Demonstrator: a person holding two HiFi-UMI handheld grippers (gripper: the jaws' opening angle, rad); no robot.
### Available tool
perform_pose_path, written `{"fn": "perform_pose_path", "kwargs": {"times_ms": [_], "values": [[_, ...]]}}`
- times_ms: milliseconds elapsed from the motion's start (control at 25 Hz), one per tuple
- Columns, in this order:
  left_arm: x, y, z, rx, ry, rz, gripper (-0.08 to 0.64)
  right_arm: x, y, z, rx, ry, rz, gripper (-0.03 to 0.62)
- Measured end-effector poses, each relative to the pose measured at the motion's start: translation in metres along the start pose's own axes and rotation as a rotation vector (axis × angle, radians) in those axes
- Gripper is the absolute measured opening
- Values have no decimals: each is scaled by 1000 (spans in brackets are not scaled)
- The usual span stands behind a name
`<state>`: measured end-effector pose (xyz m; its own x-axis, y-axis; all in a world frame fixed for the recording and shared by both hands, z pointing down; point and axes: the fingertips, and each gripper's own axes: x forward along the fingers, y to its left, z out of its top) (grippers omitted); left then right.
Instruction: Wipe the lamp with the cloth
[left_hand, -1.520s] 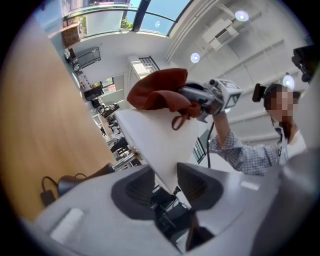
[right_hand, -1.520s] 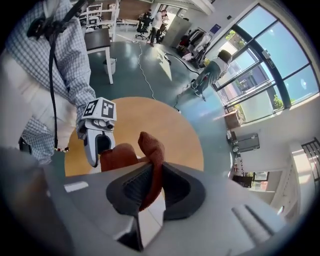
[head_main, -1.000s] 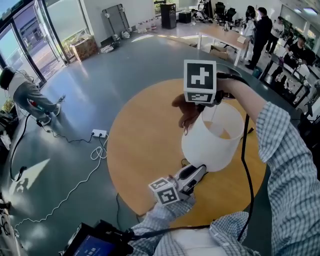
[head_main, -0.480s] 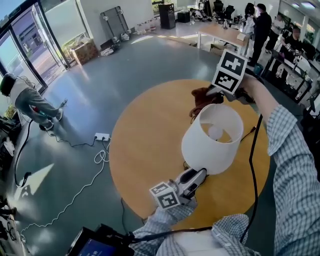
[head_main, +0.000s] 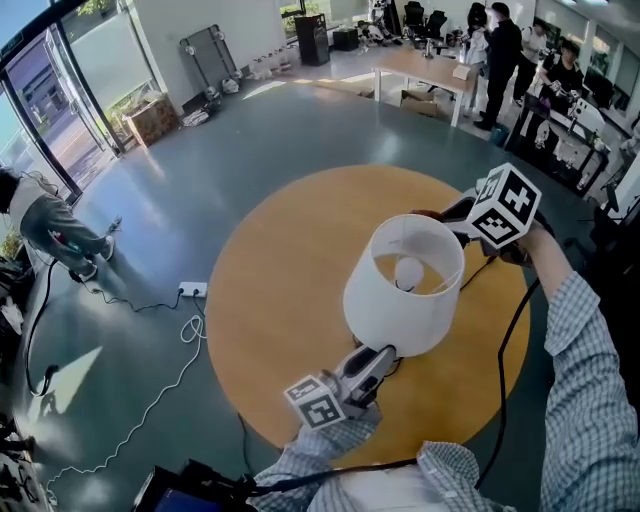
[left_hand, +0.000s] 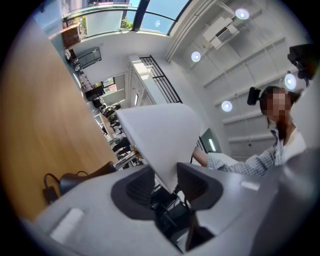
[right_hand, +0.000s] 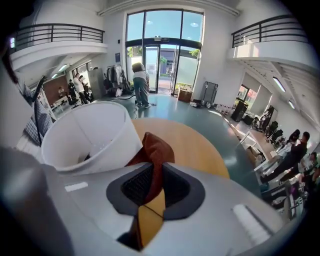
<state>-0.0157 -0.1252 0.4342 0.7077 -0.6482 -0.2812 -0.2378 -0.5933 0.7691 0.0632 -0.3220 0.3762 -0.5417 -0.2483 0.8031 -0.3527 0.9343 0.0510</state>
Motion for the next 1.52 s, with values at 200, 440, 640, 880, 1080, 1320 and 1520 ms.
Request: {"fn": "perform_pose_path", "kwargs": {"times_ms": [200, 440, 640, 880, 1080, 1320, 1520], "values": [[3, 1, 2, 1, 0, -1, 141, -17, 21, -38, 13, -43, -59, 49], [-1, 0, 3, -2, 5, 4, 141, -36, 63, -63, -28, -103, -150, 49], [-2, 1, 5, -4, 11, 4, 141, -44, 98, -77, -3, -160, -207, 49], [0, 3, 5, -3, 9, 3, 141, -52, 147, -89, 47, -229, -212, 49], [3, 1, 2, 0, 10, 2, 141, -96, 145, -65, 182, -444, -280, 49], [2, 0, 4, 0, 10, 4, 143, -165, 130, 13, 193, -744, -406, 49], [3, -1, 1, 3, 12, 4, 142, -112, 134, -13, 243, -646, -353, 49]]}}
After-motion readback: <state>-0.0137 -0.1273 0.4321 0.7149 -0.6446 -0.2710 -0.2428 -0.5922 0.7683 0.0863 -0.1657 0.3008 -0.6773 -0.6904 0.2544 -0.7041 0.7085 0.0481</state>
